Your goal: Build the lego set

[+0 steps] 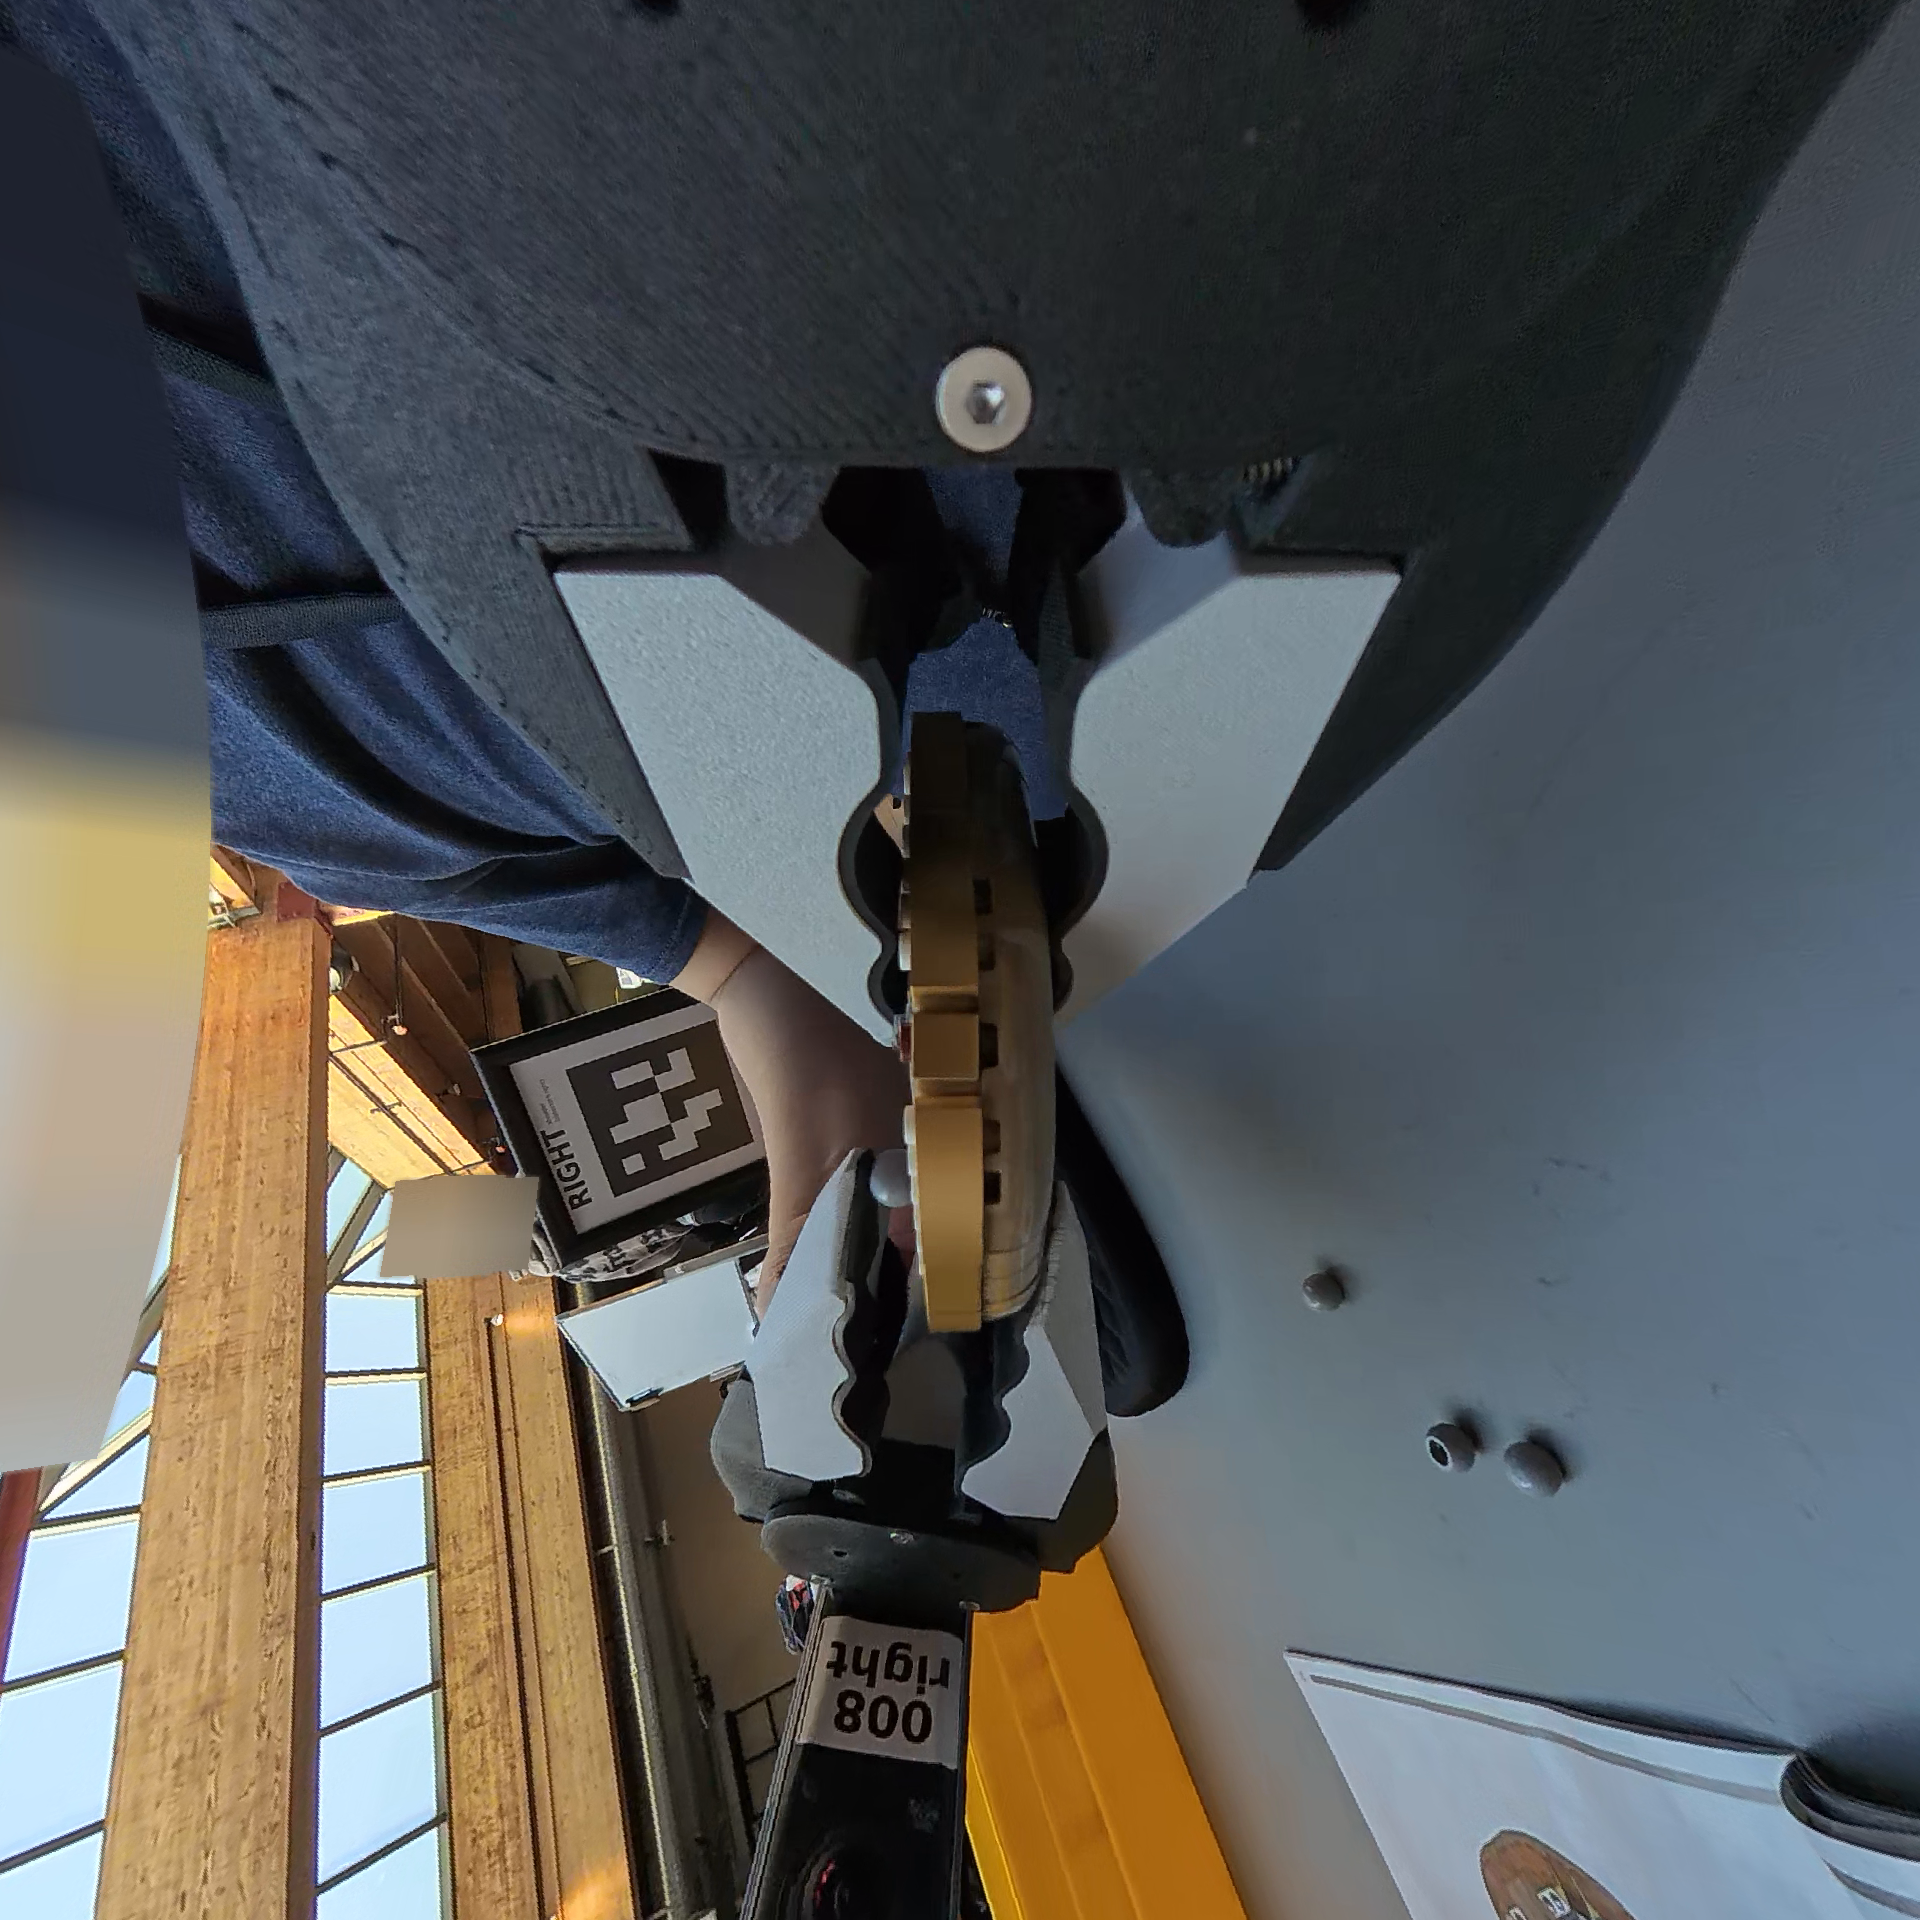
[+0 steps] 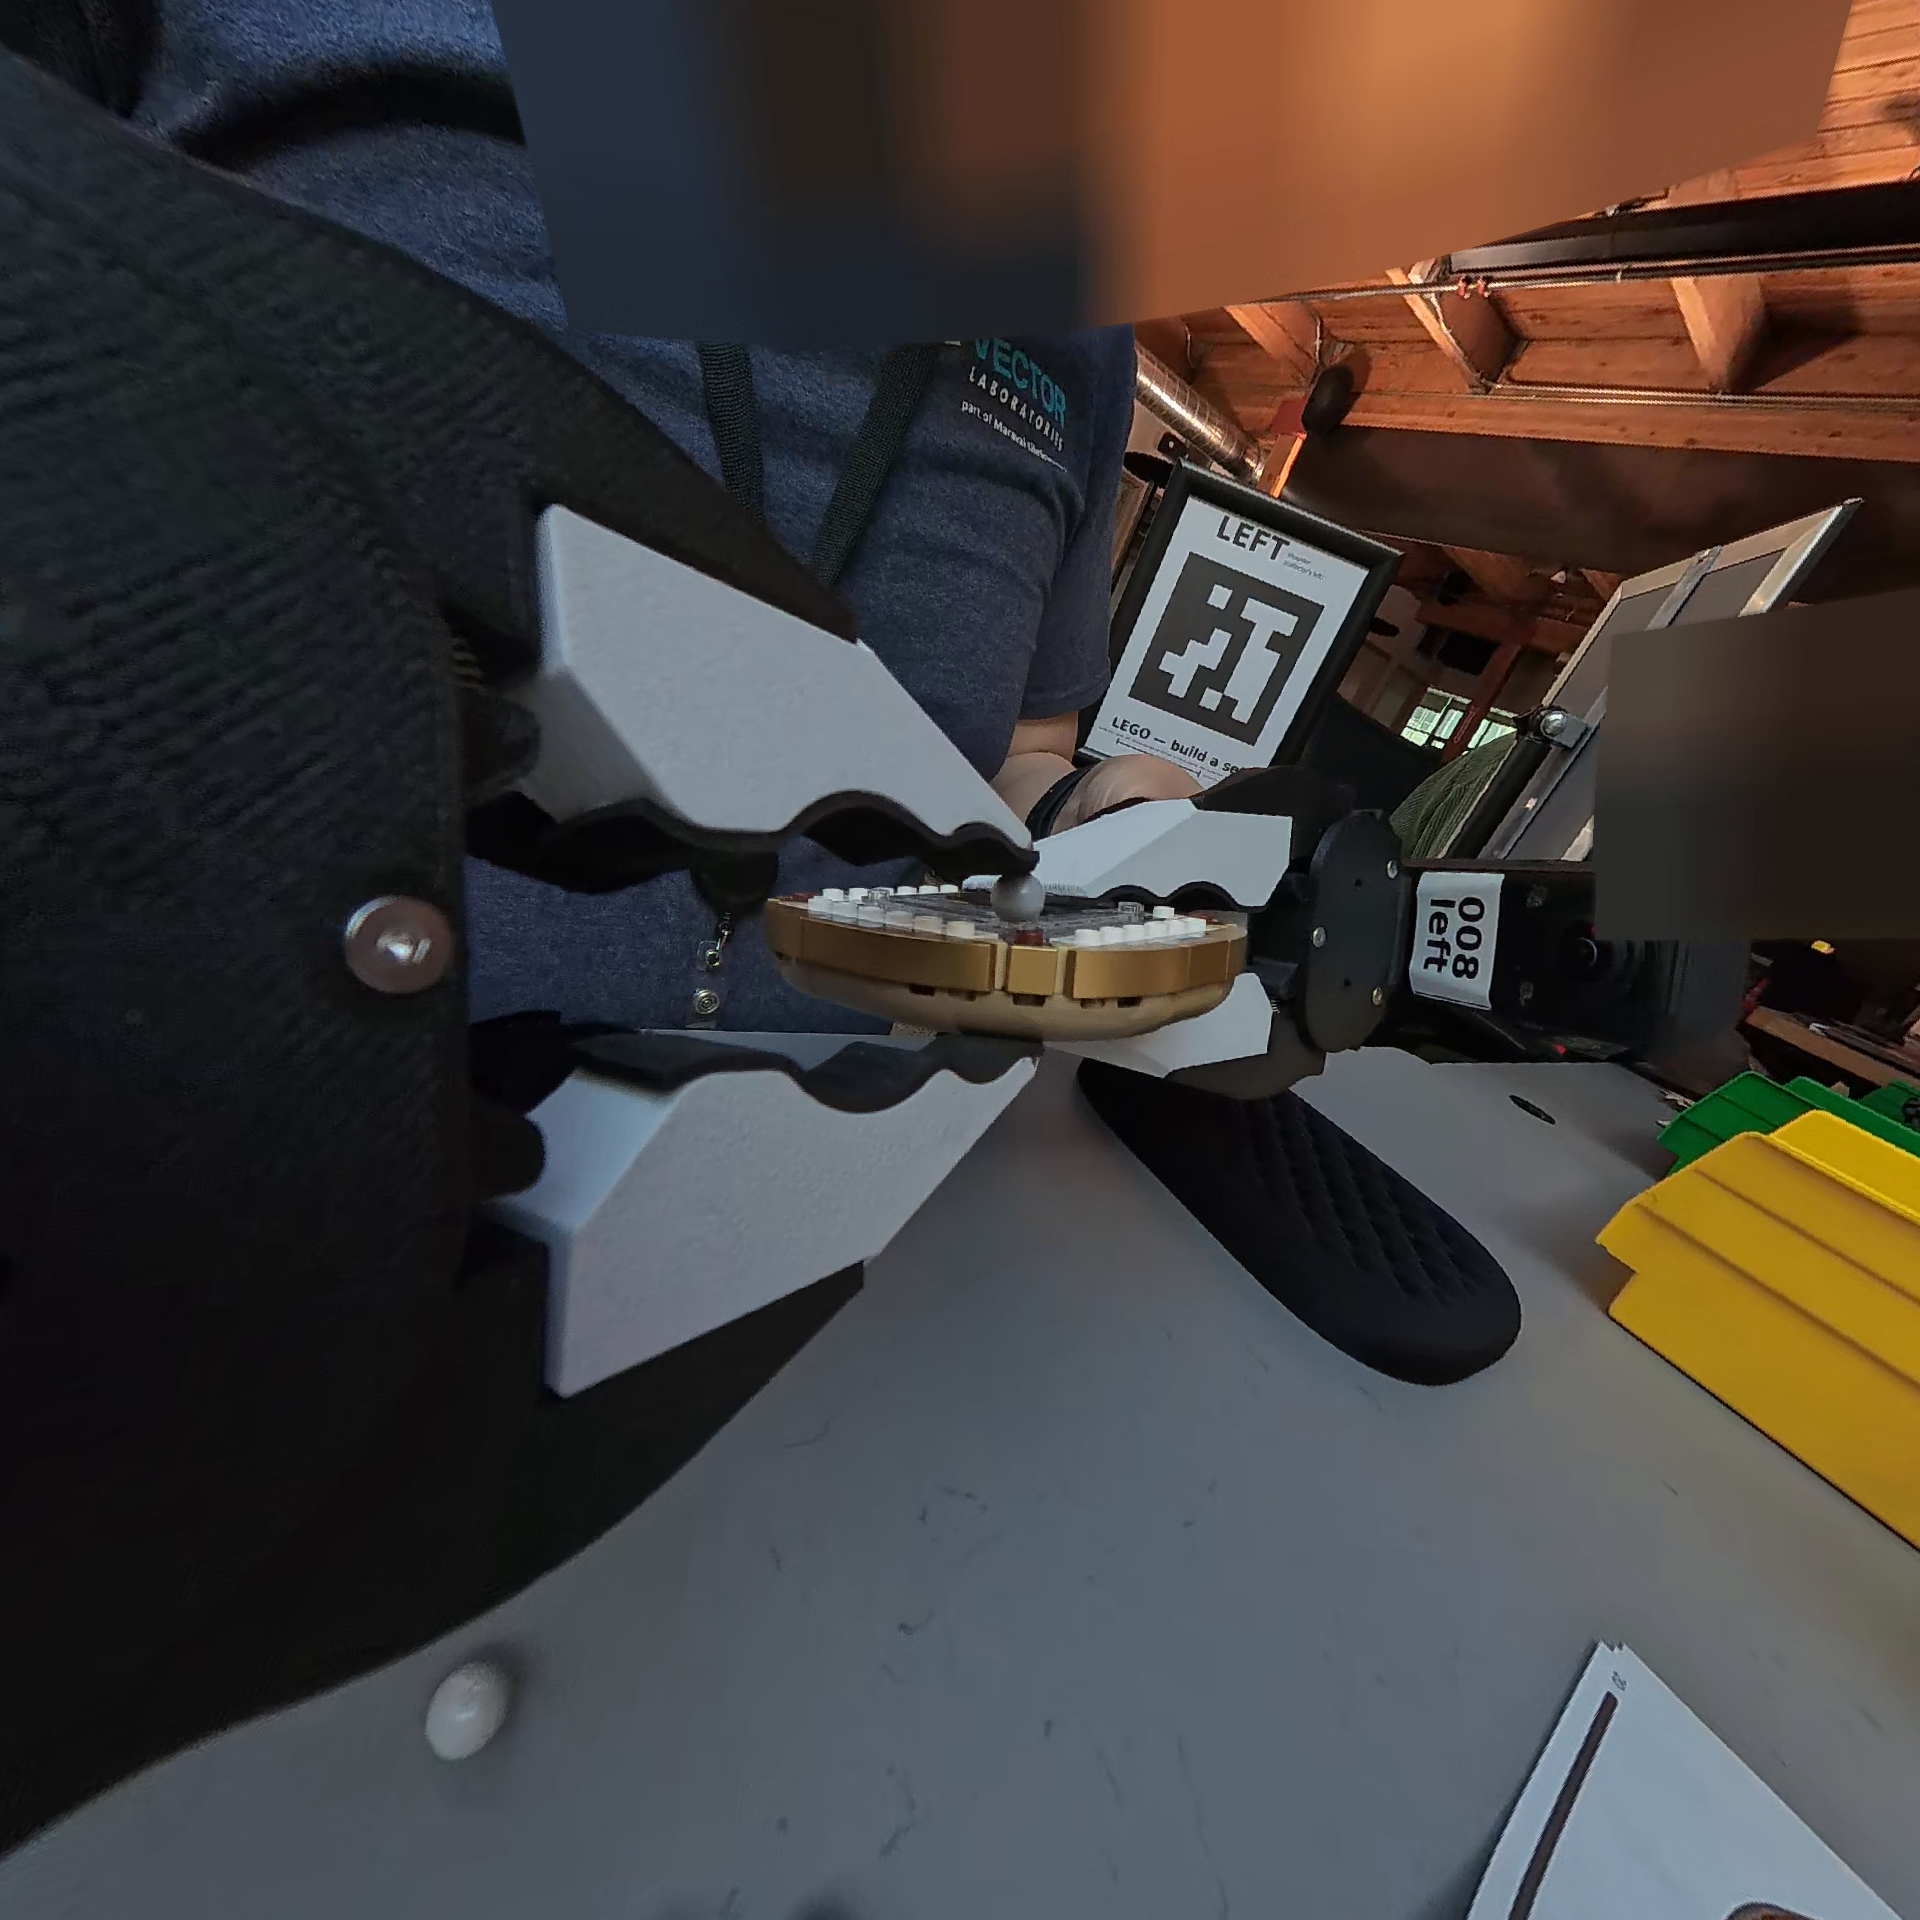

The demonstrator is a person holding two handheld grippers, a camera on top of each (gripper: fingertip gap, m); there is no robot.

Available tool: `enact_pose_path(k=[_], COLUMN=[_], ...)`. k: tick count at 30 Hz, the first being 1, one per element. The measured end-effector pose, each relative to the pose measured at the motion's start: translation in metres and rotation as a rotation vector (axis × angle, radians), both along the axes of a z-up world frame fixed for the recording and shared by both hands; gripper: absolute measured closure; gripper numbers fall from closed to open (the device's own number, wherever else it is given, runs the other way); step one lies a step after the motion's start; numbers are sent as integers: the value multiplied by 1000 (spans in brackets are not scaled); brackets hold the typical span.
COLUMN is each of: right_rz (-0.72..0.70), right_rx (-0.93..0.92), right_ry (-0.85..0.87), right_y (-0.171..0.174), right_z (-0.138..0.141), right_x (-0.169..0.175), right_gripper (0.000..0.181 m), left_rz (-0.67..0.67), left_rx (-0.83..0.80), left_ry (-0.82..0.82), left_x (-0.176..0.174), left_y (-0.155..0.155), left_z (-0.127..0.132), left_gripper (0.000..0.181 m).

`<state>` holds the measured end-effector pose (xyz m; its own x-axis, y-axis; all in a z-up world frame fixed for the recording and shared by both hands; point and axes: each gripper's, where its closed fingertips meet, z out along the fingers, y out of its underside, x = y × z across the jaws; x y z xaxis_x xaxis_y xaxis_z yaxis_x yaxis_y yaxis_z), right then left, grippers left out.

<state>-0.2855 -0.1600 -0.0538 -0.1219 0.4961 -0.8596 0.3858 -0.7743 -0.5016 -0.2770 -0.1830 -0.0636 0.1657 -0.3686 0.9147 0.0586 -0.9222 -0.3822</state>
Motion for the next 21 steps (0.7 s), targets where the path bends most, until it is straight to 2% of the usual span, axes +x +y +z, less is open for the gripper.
enact_pose_path(k=[4,11,17,21], right_rz=[3,7,4,17], right_rx=[49,103,286,366], right_ry=[-21,22,166,194], right_y=[0,-1,-12,-23], right_z=[-4,7,43,57], right_x=[0,2,2,5], right_gripper=[151,151,151,143], left_rz=[0,-9,-10,31], left_rx=[26,86,311,497], left_ry=[43,24,2,44], left_x=[2,4,6,3], left_y=[0,-1,-9,-10], left_z=[-3,7,36,48], left_gripper=[162,162,162,162])
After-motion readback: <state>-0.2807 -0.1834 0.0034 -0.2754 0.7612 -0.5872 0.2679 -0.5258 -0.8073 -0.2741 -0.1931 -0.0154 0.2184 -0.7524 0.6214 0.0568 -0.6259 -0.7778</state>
